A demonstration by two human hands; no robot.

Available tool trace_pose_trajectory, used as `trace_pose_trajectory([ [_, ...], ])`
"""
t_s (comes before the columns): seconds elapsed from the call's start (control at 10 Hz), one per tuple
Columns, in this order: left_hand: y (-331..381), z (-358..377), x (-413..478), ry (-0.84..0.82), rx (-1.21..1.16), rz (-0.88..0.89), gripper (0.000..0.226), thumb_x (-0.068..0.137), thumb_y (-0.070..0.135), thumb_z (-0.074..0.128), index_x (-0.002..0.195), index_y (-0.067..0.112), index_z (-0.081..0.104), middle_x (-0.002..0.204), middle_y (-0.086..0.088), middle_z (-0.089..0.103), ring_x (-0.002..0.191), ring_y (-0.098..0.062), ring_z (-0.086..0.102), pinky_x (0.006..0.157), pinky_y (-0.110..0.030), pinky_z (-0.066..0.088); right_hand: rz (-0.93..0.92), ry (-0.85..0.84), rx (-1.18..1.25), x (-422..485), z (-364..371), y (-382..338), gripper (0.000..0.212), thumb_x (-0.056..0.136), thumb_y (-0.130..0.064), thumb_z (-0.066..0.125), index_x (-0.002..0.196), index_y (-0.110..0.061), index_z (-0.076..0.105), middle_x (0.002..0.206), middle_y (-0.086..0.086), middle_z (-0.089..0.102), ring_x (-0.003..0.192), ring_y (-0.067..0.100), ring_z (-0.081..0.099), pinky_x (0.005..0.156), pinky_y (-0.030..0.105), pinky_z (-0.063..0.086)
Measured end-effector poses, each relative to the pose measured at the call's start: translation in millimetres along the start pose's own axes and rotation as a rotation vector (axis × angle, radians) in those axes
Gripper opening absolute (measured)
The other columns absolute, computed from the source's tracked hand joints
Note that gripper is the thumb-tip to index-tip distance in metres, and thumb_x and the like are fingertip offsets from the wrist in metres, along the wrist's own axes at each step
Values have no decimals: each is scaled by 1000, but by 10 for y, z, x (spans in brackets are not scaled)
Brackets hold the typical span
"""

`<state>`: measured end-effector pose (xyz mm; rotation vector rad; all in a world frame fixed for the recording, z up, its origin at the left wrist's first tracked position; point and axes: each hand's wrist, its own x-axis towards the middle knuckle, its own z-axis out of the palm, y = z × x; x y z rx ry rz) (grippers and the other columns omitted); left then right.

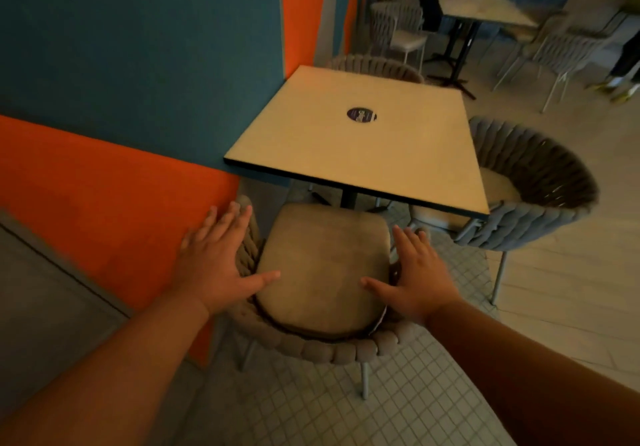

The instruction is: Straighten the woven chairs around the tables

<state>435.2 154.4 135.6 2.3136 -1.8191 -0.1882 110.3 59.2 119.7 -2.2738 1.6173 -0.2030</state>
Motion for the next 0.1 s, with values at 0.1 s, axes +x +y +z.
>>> trace_pose_trajectory([
  [0.1,17,-656,-102,147,61,2,127,58,99,32,159,34,-9,168,6,-3,155,-22,-5,124,-50,5,-68,32,-8,-94,-566,-383,124,69,-92,48,163,-27,2,171,2,7,157,25,-1,127,43,7],
])
